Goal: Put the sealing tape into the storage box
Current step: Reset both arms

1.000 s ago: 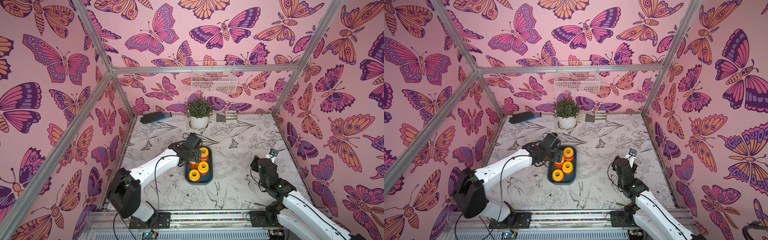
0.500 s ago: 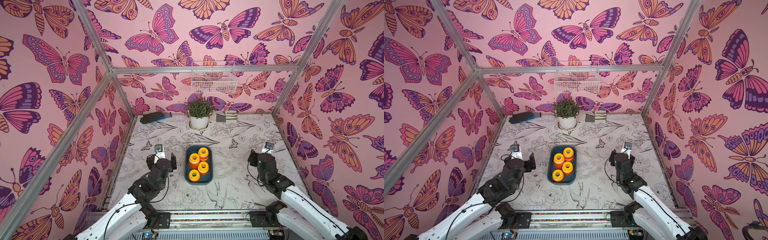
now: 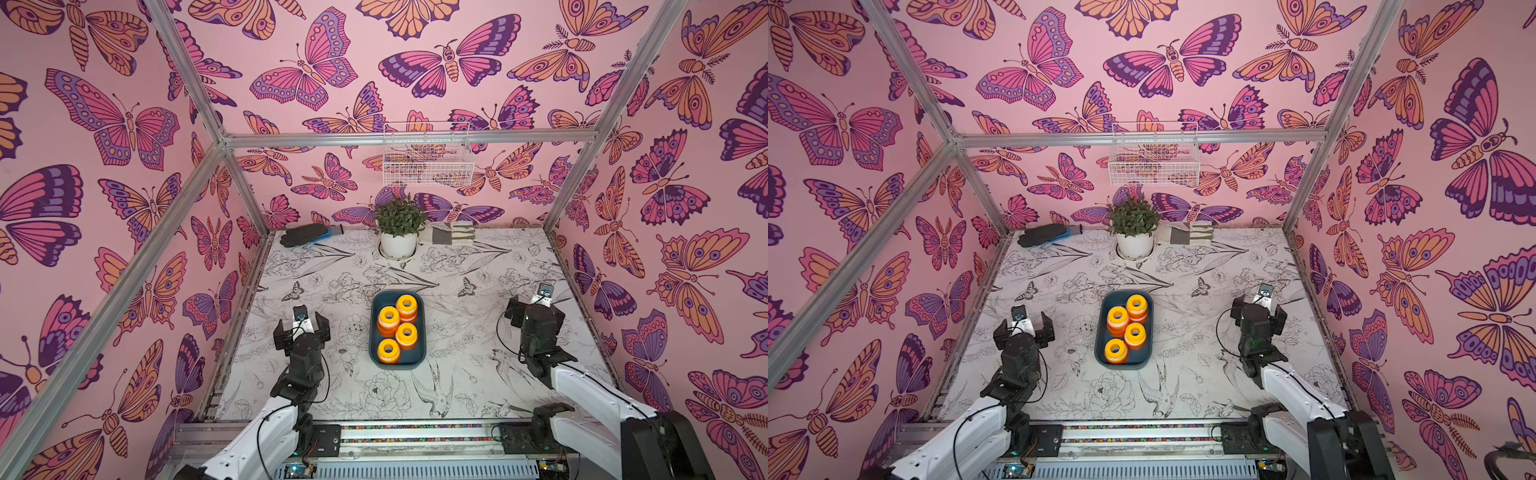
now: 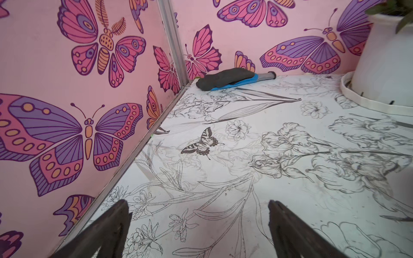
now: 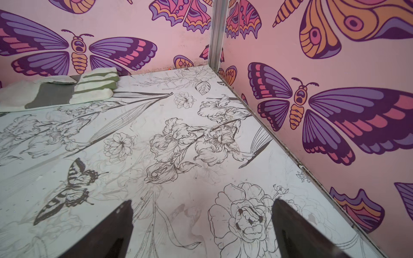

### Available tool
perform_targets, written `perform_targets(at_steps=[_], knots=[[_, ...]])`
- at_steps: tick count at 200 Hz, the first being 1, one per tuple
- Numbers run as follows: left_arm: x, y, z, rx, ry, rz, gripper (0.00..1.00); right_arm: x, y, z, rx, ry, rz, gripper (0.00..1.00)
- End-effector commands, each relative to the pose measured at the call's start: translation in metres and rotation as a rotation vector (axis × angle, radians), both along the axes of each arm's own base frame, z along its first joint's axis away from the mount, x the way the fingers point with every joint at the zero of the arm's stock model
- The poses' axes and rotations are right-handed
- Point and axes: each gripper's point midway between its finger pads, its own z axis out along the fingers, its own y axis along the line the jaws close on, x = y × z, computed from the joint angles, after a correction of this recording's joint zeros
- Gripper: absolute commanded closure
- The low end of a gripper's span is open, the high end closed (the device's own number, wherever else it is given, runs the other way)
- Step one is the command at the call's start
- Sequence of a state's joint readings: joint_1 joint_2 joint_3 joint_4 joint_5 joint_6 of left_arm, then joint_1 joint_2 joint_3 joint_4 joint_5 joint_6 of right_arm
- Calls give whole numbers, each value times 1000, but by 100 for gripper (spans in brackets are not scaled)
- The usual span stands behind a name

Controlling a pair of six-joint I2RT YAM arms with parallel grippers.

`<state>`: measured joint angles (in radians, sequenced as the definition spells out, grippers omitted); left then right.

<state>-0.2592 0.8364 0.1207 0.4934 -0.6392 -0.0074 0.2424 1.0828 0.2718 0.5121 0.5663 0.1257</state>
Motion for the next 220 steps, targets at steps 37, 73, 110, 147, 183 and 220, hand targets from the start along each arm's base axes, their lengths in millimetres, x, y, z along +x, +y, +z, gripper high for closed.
perform_targets(at_steps=[37,73,110,147,183,220], knots=[[62,-18,-5,-72,-8,-170,0,28,-4,5,-51,-162,30,0],[91,-22,-45,-123,43,-264,0,45,1,-21,-56,-135,71,0],[105,-22,-40,-142,65,-282,1,60,-5,-26,-9,-26,67,1],[107,-20,-42,-214,90,-337,1,63,-16,-31,68,8,71,3],[106,-20,-42,-213,85,-338,1,63,-16,-30,67,2,73,1],[106,-20,-43,-214,88,-338,1,63,-16,-31,67,3,73,1]])
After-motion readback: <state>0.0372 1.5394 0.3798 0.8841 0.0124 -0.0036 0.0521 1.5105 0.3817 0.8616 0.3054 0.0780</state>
